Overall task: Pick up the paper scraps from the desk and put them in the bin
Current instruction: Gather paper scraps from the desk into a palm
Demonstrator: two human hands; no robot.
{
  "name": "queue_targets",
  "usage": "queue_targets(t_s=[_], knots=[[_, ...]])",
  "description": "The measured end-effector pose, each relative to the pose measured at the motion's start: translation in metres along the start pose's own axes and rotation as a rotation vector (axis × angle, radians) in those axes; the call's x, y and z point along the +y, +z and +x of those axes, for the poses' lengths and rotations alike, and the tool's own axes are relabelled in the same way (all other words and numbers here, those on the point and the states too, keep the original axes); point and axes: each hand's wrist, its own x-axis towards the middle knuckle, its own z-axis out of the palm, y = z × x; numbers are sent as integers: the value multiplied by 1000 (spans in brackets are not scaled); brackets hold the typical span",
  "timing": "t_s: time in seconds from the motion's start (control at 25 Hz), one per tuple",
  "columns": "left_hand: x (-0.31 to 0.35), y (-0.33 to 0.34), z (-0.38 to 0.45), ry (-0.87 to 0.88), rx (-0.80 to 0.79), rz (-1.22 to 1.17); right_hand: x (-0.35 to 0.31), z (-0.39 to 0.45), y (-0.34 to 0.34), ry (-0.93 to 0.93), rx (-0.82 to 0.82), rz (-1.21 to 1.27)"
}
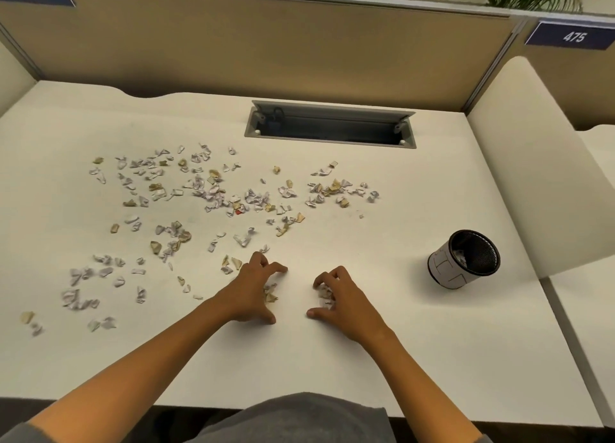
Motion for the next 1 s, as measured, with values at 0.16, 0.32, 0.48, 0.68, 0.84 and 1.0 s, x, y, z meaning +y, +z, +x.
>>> queue_targets(t_s=[0.16,0.32,0.48,0.68,0.84,1.0], knots=[[2,4,1,54,61,-65,-5,5,8,-34,-12,-46],[7,7,3,23,147,-116,-13,9,15,-62,-16,-75],[9,12,6,-123,160,-388,-16,12,22,-26,16,-70],[8,4,12,-169,111,-843,-24,20,22,25,43,-32],[8,-10,18,-262,69,-1469,-27,30,6,149,111,244],[4,-24,20,-311,93,-1912,-45,42,-8,224,174,502]])
